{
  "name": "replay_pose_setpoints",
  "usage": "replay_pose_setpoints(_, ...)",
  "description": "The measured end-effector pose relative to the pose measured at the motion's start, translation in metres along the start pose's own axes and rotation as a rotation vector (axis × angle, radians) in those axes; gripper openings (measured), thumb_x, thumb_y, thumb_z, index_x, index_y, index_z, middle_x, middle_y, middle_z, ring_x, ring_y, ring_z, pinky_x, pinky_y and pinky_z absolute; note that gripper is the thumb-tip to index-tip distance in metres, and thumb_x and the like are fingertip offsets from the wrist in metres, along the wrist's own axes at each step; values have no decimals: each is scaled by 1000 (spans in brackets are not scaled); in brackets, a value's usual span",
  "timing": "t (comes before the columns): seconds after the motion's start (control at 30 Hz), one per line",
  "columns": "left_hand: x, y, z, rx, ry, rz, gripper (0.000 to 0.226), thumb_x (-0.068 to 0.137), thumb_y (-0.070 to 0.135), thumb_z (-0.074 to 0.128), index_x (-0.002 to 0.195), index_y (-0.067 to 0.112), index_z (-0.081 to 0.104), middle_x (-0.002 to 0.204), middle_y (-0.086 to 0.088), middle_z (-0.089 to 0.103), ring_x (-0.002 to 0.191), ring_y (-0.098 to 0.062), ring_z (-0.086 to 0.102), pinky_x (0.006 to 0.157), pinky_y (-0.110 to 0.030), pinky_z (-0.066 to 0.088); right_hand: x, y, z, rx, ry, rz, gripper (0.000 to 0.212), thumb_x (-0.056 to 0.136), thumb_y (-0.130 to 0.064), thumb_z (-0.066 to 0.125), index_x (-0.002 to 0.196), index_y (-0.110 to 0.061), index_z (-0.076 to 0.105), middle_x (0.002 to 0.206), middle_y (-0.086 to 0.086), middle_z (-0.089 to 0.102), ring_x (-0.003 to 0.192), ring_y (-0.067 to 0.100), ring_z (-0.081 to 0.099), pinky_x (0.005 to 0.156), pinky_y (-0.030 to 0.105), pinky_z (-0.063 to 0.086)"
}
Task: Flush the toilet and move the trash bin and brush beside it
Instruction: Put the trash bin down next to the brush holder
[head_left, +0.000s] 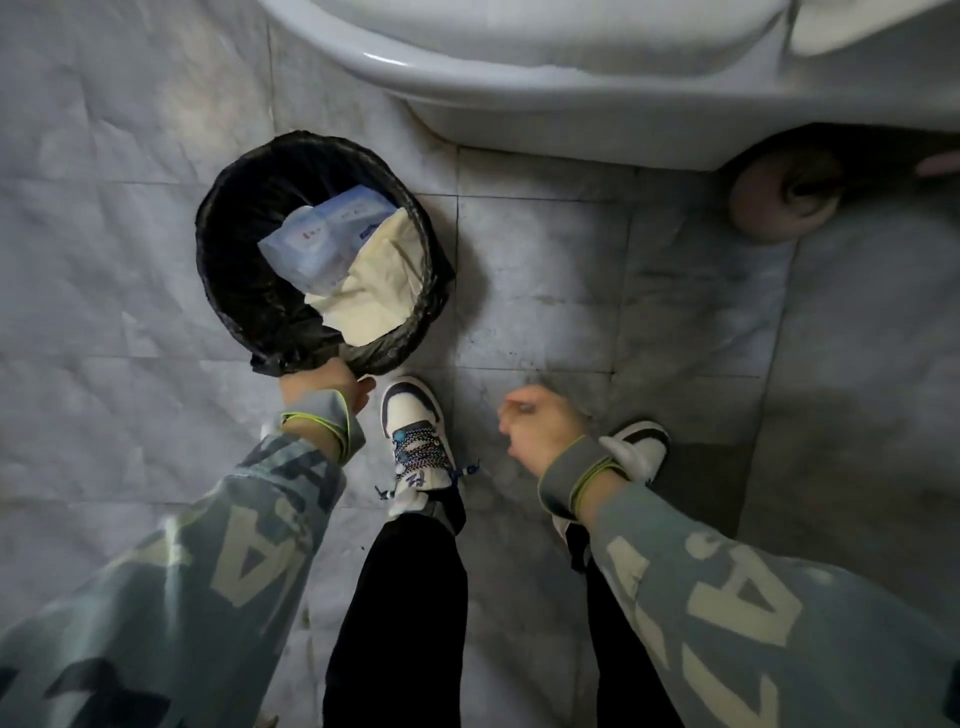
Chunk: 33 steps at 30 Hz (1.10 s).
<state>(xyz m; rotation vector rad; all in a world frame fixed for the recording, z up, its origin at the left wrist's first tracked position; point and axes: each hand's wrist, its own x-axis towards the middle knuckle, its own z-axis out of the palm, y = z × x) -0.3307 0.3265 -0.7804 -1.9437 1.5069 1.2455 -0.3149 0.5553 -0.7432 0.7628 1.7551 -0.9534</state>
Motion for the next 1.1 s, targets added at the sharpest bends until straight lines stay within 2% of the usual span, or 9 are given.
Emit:
replay_pose_setpoints(0.07, 6, -11, 5, -26, 30, -16, 31, 75, 17, 61, 105, 9, 63, 91, -17, 73, 49, -23, 68, 42, -24, 52, 4, -4, 3, 98, 19, 35, 13, 78, -37, 54, 82, -31, 64, 100, 6, 74, 82, 26, 66, 83, 42, 58)
replay_pose_setpoints(0.27, 10, -66, 56, 235, -84, 154, 61, 46, 37, 57, 99, 8, 58, 86, -19, 73, 71, -35, 73, 74, -56, 59, 14, -4, 17, 424, 17, 195, 23, 77, -45, 58, 82, -22, 55, 92, 9, 72, 68, 27, 62, 58, 30, 46)
replay_pose_setpoints(0.43, -69, -70, 108, 505, -393, 201, 41, 53, 45, 62, 86, 28, 45, 94, -19, 73, 81, -40, 72, 77, -57, 58, 32, 32, -10, 677, 158, 353, 29, 86, -38, 54, 85, -9, 57, 92, 17, 72, 70, 25, 74, 67, 37, 62)
replay_pose_setpoints(0.57, -120, -67, 122, 695, -625, 161, 69, 77, 32, 68, 136, 32, 33, 116, -18, 69, 79, -29, 66, 58, -32, 50, 28, 57, -59, 995, 317, 503, 19, 96, -5, 40, 85, 0, 54, 70, 15, 58, 28, 15, 55, 34, 18, 43)
replay_pose_setpoints(0.7, -129, -56, 123, 572, -545, 207, 75, 88, 34, 60, 149, 16, 21, 126, -22, 62, 93, -35, 68, 77, -36, 58, 30, 80, -118, 1221, 521, 550, 30, 96, 1, 35, 121, 4, 51, 98, 24, 63, 57, 26, 58, 43, 28, 45)
replay_pose_setpoints(0.8, -121, -39, 109, 469, -406, 286, 56, 92, 25, 57, 142, 9, 35, 105, -20, 67, 70, -29, 61, 41, -20, 49, 33, 92, -154, 1315, 497, 500, 43, 100, -1, 30, 140, 0, 45, 121, 24, 62, 75, 27, 63, 40, 24, 51)
replay_pose_setpoints(0.9, -110, -31, 93, 480, -345, 343, 43, 93, 24, 57, 129, 4, 49, 80, -9, 65, 55, -27, 54, 32, -18, 37, 27, 94, -177, 1401, 353, 415, 42, 106, -19, 24, 142, -13, 46, 148, 12, 49, 130, 23, 53, 67, 24, 49)
replay_pose_setpoints(0.97, -109, -30, 82, 519, -327, 337, 37, 92, 25, 56, 123, 5, 54, 76, -6, 65, 59, -29, 59, 33, -16, 37, 16, 91, -179, 1314, 246, 406, 35, 106, -31, 28, 129, -21, 53, 153, 5, 44, 128, 19, 53, 70, 21, 43)
replay_pose_setpoints(1.1, -129, -26, 59, 583, -362, 377, 32, 91, 28, 57, 114, 6, 59, 78, -7, 68, 56, -26, 60, 49, -26, 40, -16, 66, -156, 1098, 96, 384, 28, 105, -33, 32, 115, -21, 55, 145, 8, 53, 76, 14, 58, 61, 23, 42)
